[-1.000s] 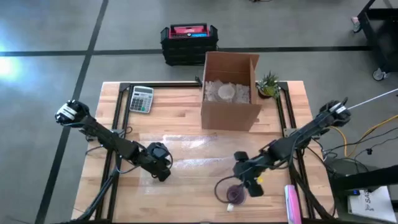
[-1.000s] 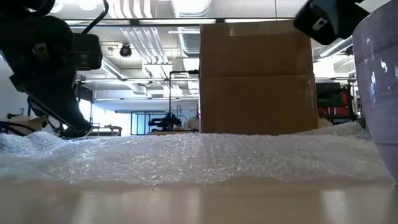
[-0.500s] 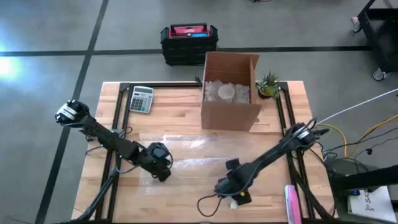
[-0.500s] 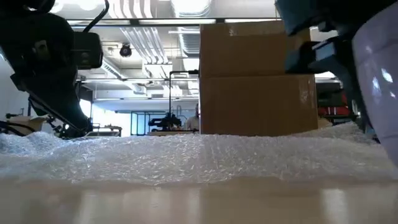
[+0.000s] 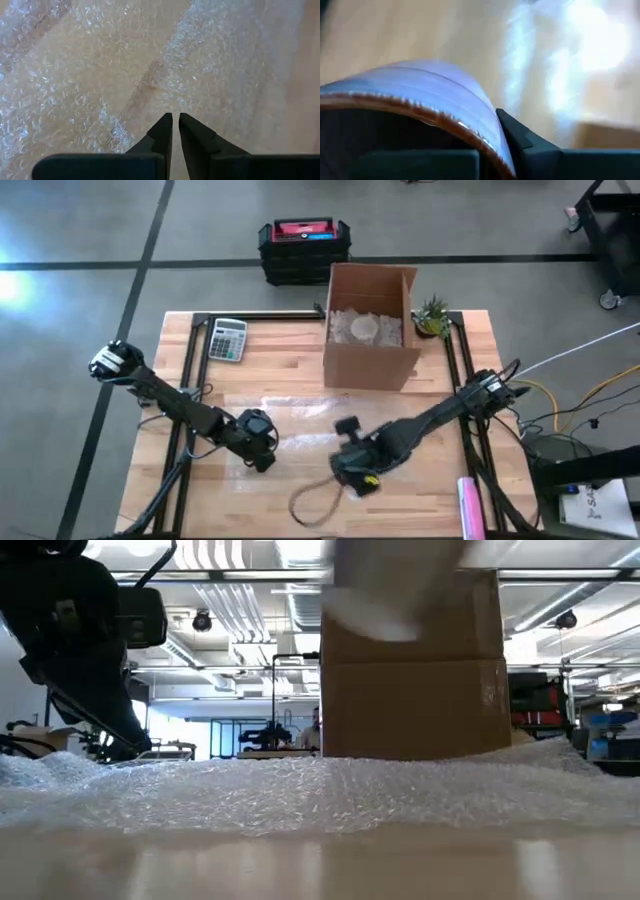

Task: Wrap mug
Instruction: Wrap the purple mug with the transparent bubble wrap

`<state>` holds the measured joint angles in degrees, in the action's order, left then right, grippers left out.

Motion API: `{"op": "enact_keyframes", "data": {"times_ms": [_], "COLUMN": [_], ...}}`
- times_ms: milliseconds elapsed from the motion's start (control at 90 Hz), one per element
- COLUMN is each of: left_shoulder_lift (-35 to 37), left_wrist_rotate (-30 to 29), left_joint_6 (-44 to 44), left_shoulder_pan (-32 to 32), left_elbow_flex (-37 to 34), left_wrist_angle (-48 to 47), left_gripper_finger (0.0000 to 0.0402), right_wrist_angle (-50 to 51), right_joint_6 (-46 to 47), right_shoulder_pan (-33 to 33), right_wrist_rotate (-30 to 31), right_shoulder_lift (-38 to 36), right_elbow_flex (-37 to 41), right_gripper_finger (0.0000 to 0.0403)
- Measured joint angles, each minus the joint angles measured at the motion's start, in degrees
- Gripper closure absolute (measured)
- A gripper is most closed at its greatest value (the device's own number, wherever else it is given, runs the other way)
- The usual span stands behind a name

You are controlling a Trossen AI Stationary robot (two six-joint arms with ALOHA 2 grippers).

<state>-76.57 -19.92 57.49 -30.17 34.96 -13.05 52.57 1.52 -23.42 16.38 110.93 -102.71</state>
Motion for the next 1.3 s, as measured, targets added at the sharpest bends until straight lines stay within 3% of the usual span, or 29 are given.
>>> {"op": "enact_keyframes", "data": {"times_ms": [133,333,522,644,889,1000,1144,1300], "left_shoulder_lift": [3.66,7.4,7.62,7.39,7.12,7.09,7.03,7.03], "left_wrist_rotate": [1.31,-0.3,-2.62,-2.69,-3.48,-3.59,-3.59,-3.59], "left_joint_6": [0.07,-2.06,-4.72,-4.62,-4.53,-4.7,-4.7,-4.52], "left_shoulder_pan": [-0.24,-0.66,-0.64,-0.63,-0.59,-0.57,-0.59,-0.59], "left_elbow_flex": [2.93,8.65,9.66,9.21,9.03,8.97,8.92,8.85], "left_wrist_angle": [-3.83,-11.95,-12.45,-12.45,-12.31,-12.25,-12.24,-12.24], "left_gripper_finger": [0.0381,0.0381,0.0381,0.0381,0.0381,0.0381,0.0381,0.0381], "right_wrist_angle": [-8.27,-7.8,-7.87,-8.72,-9.53,-4.56,9.25,19.81], "right_joint_6": [-1.22,-0.84,-0.07,0.5,1.43,0.09,-0.67,1.58], "right_shoulder_pan": [5.1,10.72,13.03,13.72,13.99,13.99,13.86,11.36], "right_wrist_rotate": [-0.28,-2.94,-4.83,-8.78,-9.13,-9.22,-9.16,-9.33], "right_shoulder_lift": [3.0,8.35,12.24,13.12,13.15,12.52,9.49,2.99], "right_elbow_flex": [0.84,0.98,0.98,0.93,0.51,-2.88,-9.61,-4.46], "right_gripper_finger": [0.0396,0.0397,0.039,0.0371,0.0293,0.0248,0.0208,0.0186]}}
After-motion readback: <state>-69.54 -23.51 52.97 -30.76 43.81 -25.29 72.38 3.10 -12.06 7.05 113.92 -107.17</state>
